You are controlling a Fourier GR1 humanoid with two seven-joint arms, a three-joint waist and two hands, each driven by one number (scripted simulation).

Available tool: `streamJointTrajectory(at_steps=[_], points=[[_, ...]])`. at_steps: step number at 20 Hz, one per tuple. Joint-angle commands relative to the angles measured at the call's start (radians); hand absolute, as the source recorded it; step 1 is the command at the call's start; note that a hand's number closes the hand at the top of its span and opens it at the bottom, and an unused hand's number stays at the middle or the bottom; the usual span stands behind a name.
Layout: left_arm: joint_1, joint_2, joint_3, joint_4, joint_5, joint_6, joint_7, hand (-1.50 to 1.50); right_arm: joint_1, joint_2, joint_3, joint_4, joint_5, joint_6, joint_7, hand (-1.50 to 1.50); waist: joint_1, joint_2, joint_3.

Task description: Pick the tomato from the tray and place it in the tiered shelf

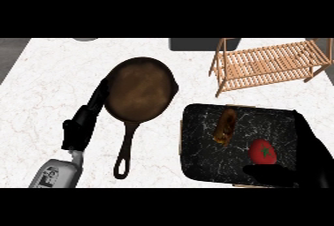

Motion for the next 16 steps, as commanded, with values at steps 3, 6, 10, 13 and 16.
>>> streamJointTrajectory(at_steps=[3,6,10,13,16], points=[[-0.005,0.005,0.037,0.029,0.009,-0.033,-0.032,0.00,-0.010,0.036,-0.041,0.060,0.022,0.063,0.101,-1.50,-0.002,0.001,0.000],[0.047,-0.031,-0.010,-0.033,-0.033,0.002,-0.014,0.00,-0.024,0.081,-0.019,0.107,0.073,0.055,0.094,-1.50,0.005,0.000,0.000],[0.003,0.009,0.053,-0.019,-0.003,-0.050,0.019,0.00,-0.016,0.053,-0.151,0.133,0.009,0.080,0.003,-1.50,0.000,0.000,0.001],[0.006,-0.029,0.031,-0.004,-0.033,-0.036,0.016,0.00,-0.078,0.122,-0.077,0.181,0.094,0.087,0.055,-1.50,0.002,0.001,0.001],[0.013,-0.021,0.056,0.006,-0.032,-0.059,-0.008,0.00,0.017,0.172,-0.025,0.151,0.151,0.041,0.029,-1.50,-0.002,0.000,0.001]])
